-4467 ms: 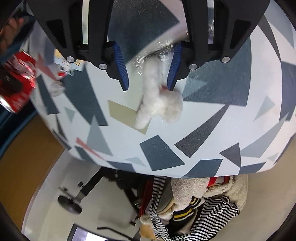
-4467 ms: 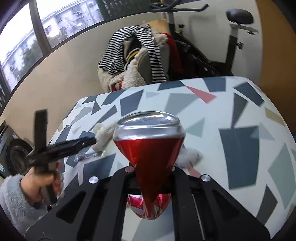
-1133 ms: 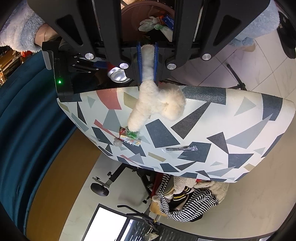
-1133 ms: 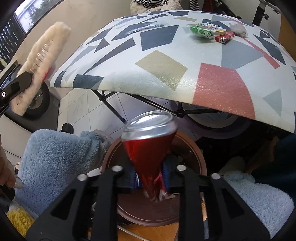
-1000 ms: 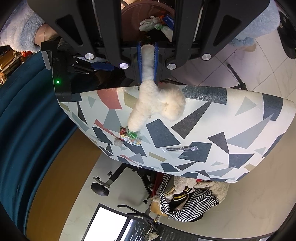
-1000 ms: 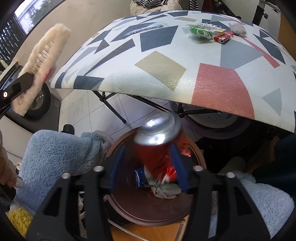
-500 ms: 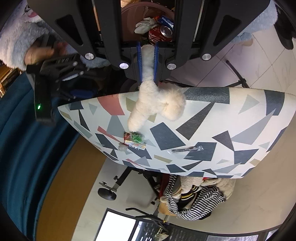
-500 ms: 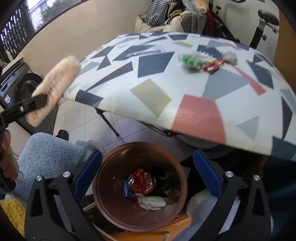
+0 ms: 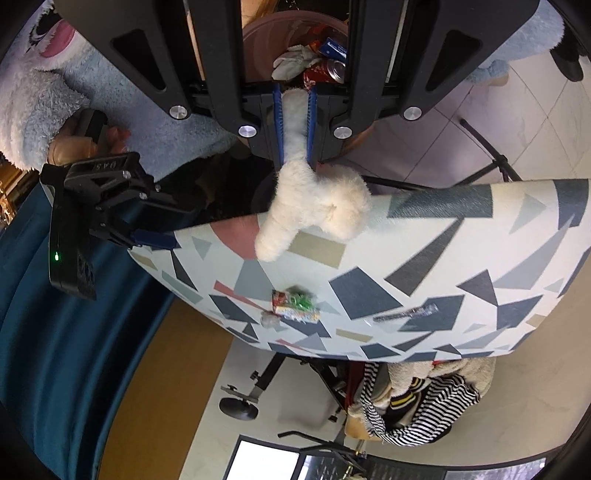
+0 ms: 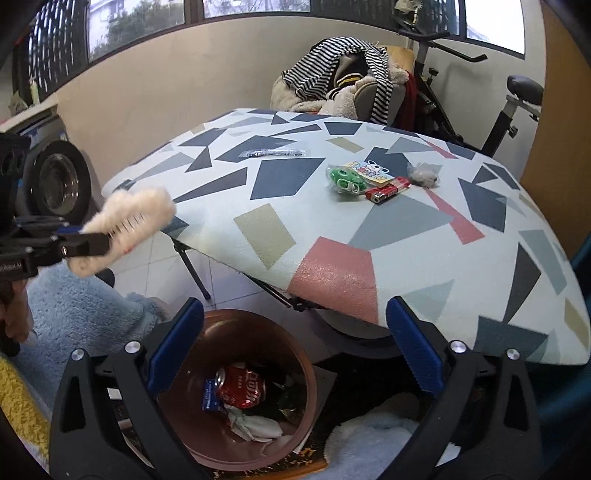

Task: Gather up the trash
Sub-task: 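Lower the white cotton piece into the brown bin and open the left tool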

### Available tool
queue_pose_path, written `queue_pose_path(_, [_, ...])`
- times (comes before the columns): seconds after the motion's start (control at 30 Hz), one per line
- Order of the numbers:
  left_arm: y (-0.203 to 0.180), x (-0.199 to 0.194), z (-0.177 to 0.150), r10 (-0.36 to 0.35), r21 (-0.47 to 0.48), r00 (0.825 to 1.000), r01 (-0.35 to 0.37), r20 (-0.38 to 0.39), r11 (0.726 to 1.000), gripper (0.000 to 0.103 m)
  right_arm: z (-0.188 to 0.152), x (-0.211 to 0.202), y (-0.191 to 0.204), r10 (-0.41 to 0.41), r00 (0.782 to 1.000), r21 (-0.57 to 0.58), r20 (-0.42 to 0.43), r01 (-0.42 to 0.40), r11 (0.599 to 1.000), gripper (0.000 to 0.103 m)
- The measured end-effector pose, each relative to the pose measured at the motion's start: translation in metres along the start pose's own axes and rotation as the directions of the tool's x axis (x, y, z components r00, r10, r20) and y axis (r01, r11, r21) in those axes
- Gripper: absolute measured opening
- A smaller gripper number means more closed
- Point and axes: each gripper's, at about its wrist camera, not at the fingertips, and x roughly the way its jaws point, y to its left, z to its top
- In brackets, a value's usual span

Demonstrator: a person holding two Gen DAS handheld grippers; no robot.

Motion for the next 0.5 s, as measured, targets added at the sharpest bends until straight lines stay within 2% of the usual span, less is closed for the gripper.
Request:
queue_pose_path(0.3, [-0.015, 0.032, -0.017, -0.029, 0.054, 0.995, 0.034, -0.092, 0.998, 0.010, -0.005, -0.003, -0.005, -0.036, 0.998, 0.073, 0.058, 0.031, 0.997, 0.097])
queue_pose_path(0.5, [-0.028, 0.060, -0.024, -0.042, 0.104, 0.980, 0.063, -0.193, 0.993, 0.010, -0.007, -0.007, -0.026, -0.028, 0.996, 0.174, 0.083, 0.014, 0.985, 0.097])
